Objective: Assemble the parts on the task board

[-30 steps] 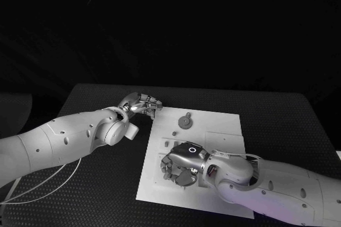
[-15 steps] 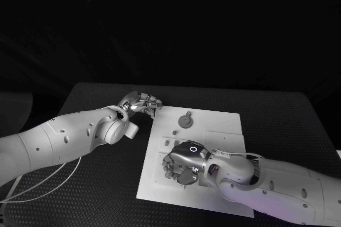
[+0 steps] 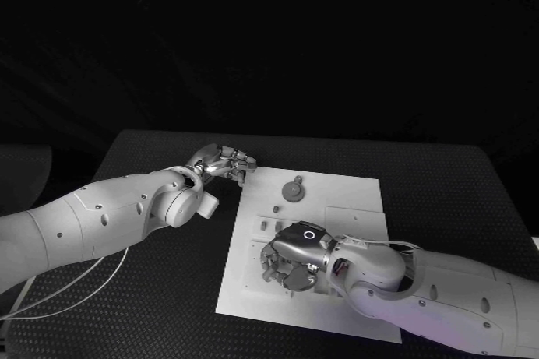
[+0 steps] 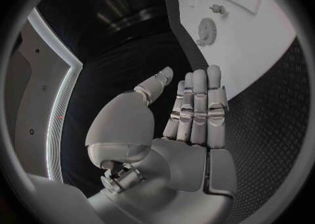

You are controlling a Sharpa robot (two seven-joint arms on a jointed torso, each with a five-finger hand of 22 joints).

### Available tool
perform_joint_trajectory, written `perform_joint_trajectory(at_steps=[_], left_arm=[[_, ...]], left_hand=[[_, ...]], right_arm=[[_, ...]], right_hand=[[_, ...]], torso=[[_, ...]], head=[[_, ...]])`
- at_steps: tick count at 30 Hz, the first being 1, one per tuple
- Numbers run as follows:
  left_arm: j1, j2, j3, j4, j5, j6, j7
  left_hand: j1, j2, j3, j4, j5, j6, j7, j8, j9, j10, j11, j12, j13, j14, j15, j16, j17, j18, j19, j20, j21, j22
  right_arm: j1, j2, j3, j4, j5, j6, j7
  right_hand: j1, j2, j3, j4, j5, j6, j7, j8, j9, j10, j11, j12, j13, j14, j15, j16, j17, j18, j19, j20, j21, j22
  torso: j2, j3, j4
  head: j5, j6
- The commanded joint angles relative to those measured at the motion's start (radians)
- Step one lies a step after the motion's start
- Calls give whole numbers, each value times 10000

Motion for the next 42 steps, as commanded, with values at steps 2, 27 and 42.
perform_joint_trajectory(at_steps=[2,27,42], left_arm=[[6,-1,8,14,31,126,124],[6,-16,7,17,31,122,120],[7,-2,7,41,31,117,110]], left_hand=[[31,44,-58,-9,-6,-9,27,30,-11,-64,14,11,-10,98,0,-61,11,453,50,-1,-55,16],[37,46,-56,-12,-6,-8,26,32,-11,-65,15,11,-13,98,1,-67,15,453,52,-1,-66,20],[41,43,-57,-14,-6,-7,26,33,-12,-64,15,12,-15,98,1,-70,18,452,53,-1,-72,23]], right_arm=[[-21,-66,-20,-47,-82,336,-77],[-21,-70,-20,8,-14,492,-104],[-19,290,-69,-78,192,829,-110]], right_hand=[[11,117,49,6,29,85,-18,47,3,168,-131,11,527,-46,-82,49,12,155,14,-26,60,233],[0,116,47,0,29,89,-21,48,29,174,-136,12,563,-48,-87,72,20,155,16,-32,79,233],[-236,-83,-30,115,28,-105,76,-90,76,-65,-27,-168,621,-116,24,103,5,155,-89,14,113,229]], torso=[[-1,-4,1],[-1,-3,-3],[2,-12,0]], head=[[-15,-5],[-49,-3],[-104,10]])
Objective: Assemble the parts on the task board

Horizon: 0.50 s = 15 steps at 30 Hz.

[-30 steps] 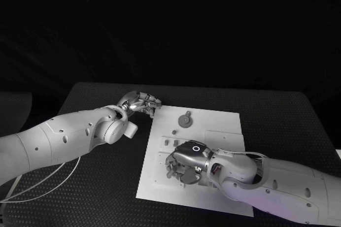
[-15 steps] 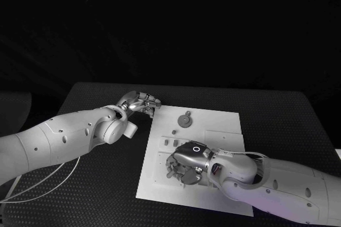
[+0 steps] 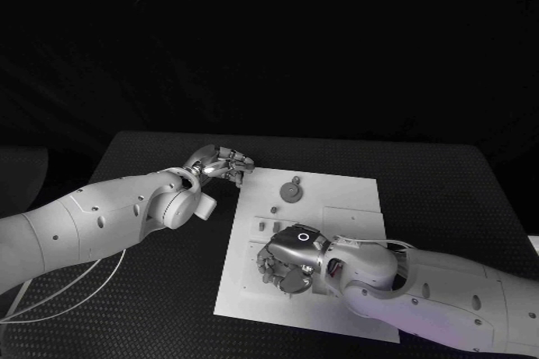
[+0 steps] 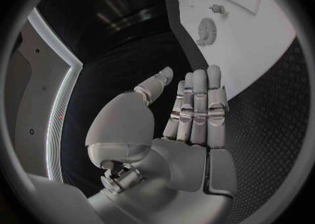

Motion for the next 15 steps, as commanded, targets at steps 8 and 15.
perform_joint_trajectory(at_steps=[8,15], left_arm=[[7,-3,7,42,31,113,106],[7,1,7,20,31,110,114]], left_hand=[[43,42,-57,-15,-6,-6,25,34,-13,-43,-6,12,-18,97,1,-72,14,452,72,-19,-38,11],[44,42,-57,-15,-6,-6,25,35,-13,-42,-6,12,-18,97,1,-73,16,452,72,-18,-41,12]], right_arm=[[-31,105,-93,3,309,428,28],[-30,70,-115,-52,444,205,7]], right_hand=[[-419,-255,-125,315,17,-85,43,-62,87,-124,46,-124,26,-140,32,69,-13,142,-142,47,85,224],[-603,-918,-186,504,18,-666,292,-451,-30,-806,292,-562,-73,-293,255,107,-26,142,-268,63,128,220]], torso=[[1,-4,13],[-10,0,1]], head=[[-47,-14],[-56,-22]])
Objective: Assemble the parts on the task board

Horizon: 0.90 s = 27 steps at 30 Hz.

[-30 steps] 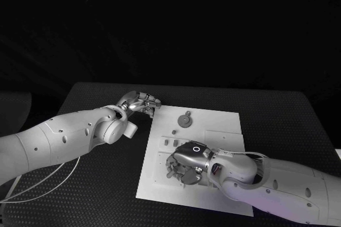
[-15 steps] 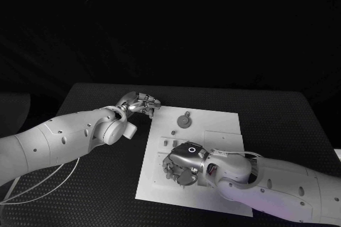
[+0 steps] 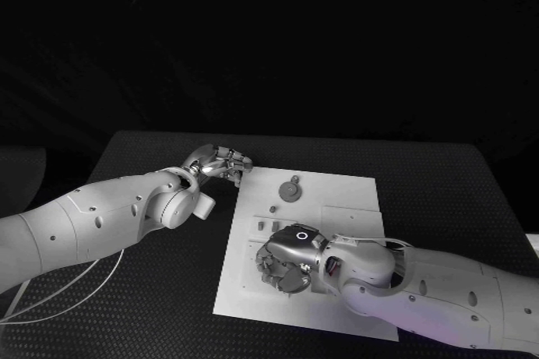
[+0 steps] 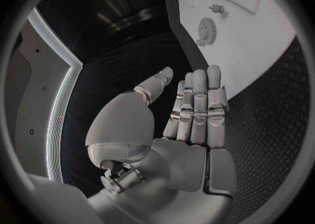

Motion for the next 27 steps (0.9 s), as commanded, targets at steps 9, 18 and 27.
perform_joint_trajectory(at_steps=[9,18,27], left_arm=[[7,-1,7,15,31,105,114],[7,-7,7,3,31,113,107],[7,1,7,-15,31,77,114]], left_hand=[[46,41,-57,-16,-6,-6,25,35,-14,-42,-6,13,-11,98,1,-34,19,452,75,-20,-41,15],[49,40,-57,-17,-6,-7,25,35,-15,-43,-5,13,-12,98,1,-36,21,452,76,-20,-45,17],[50,38,-58,-18,-6,-8,26,35,-15,-43,-5,12,-13,99,1,-37,22,452,77,-20,-48,18]], right_arm=[[-68,-25,-55,14,327,-5,191],[-63,-278,-53,359,490,-565,282],[460,-1080,227,712,1644,-1532,466]], right_hand=[[-131,-455,-770,-58,-61,-696,228,-379,-128,-783,314,-462,-178,-202,352,174,12,61,-242,51,103,219],[-91,-469,-953,-112,-56,-816,251,-435,-149,-823,326,-481,-191,-202,364,244,15,61,-234,46,148,208],[-188,-386,-1028,118,-55,-809,335,-431,-158,-680,281,-399,-157,-40,325,380,15,61,-101,0,242,201]], torso=[[2,10,-1],[4,18,4],[-14,5,-12]], head=[[-10,12],[-25,29],[-180,151]])
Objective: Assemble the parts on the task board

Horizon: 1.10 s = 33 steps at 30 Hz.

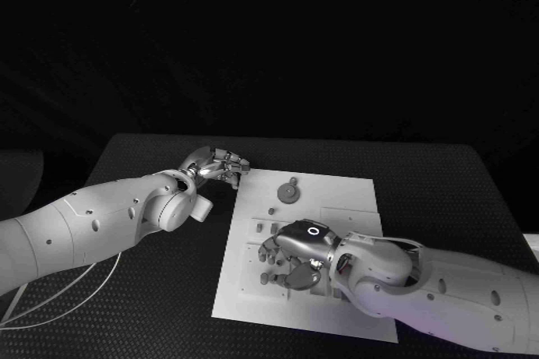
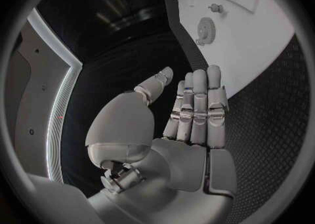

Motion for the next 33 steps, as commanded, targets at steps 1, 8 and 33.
perform_joint_trajectory(at_steps=[1,8,33], left_arm=[[6,29,7,6,31,77,116],[6,112,6,-112,50,69,124],[-25,394,0,-456,144,96,159]], left_hand=[[50,37,-58,-18,-6,-8,26,35,-15,-48,0,13,-15,99,1,-38,16,452,55,2,-47,11],[47,36,-61,-16,-6,-7,26,36,-15,-47,0,13,-15,100,1,-39,17,451,57,2,-48,13],[-12,37,-90,12,-7,0,26,41,-16,-36,1,18,-16,96,4,-46,25,443,52,8,-64,23]], right_arm=[[292,-318,126,23,1118,-615,220],[1458,-1096,139,-329,3606,917,-656],[1836,-3257,-983,553,4651,3995,-2940]], right_hand=[[-256,125,-40,332,-53,-13,109,-55,-22,174,-98,75,46,110,-45,60,-12,158,97,-20,59,206],[-489,260,-186,914,-57,182,-93,66,38,1643,-553,1154,929,165,-436,92,-83,158,121,-62,100,200],[-2200,324,-383,3084,-53,1138,-777,658,1341,495,-1302,9940,9180,713,-1165,3777,1790,158,1015,-791,1316,240]], torso=[[-17,-8,-9],[-28,-15,-30],[-178,-37,-142]], head=[[-125,110],[-365,276],[-607,309]])
